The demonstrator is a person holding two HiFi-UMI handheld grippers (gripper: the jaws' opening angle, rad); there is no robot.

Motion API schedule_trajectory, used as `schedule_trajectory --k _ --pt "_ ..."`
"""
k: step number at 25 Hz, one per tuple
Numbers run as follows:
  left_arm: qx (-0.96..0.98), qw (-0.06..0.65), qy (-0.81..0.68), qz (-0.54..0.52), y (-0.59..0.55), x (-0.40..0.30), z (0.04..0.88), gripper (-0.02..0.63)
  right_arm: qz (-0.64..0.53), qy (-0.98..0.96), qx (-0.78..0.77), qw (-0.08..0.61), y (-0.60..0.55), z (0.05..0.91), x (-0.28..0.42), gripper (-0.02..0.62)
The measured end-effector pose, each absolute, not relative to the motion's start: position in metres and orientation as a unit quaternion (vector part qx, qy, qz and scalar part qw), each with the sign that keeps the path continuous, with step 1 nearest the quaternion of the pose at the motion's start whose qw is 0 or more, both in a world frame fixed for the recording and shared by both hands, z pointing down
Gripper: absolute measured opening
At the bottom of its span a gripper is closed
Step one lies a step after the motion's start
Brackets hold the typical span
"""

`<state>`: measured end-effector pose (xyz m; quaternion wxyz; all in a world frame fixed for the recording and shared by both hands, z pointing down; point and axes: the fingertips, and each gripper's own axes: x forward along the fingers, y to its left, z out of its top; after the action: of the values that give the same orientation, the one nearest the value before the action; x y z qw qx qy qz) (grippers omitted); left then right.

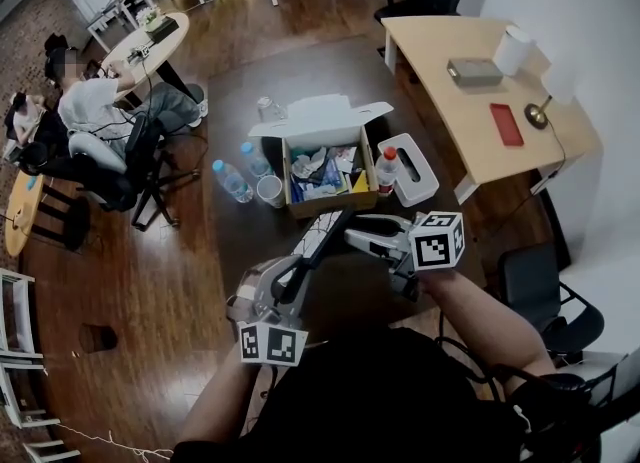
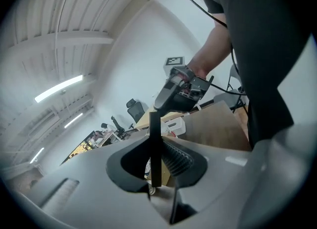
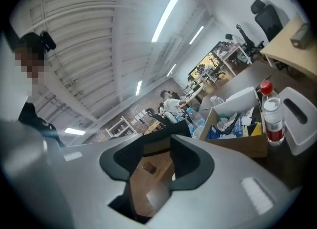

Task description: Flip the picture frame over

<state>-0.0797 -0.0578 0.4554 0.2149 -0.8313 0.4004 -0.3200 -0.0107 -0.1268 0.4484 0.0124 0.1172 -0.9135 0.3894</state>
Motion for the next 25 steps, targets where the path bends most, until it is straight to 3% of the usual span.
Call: schedule_trajectory --k 14,25 --pt "-0.799 0.299 0.372 -0.367 -0.051 -0.072 0.458 0.067 0.555 -0.823 0.092 -0.076 -0.137 0.459 -0.015 0.153" --pt "-0.798 0.309 0.369 -0.363 -0.049 -0.073 0.454 0.069 0.571 -0.81 0.102 -0.088 -0.141 0.458 -0.015 0.099"
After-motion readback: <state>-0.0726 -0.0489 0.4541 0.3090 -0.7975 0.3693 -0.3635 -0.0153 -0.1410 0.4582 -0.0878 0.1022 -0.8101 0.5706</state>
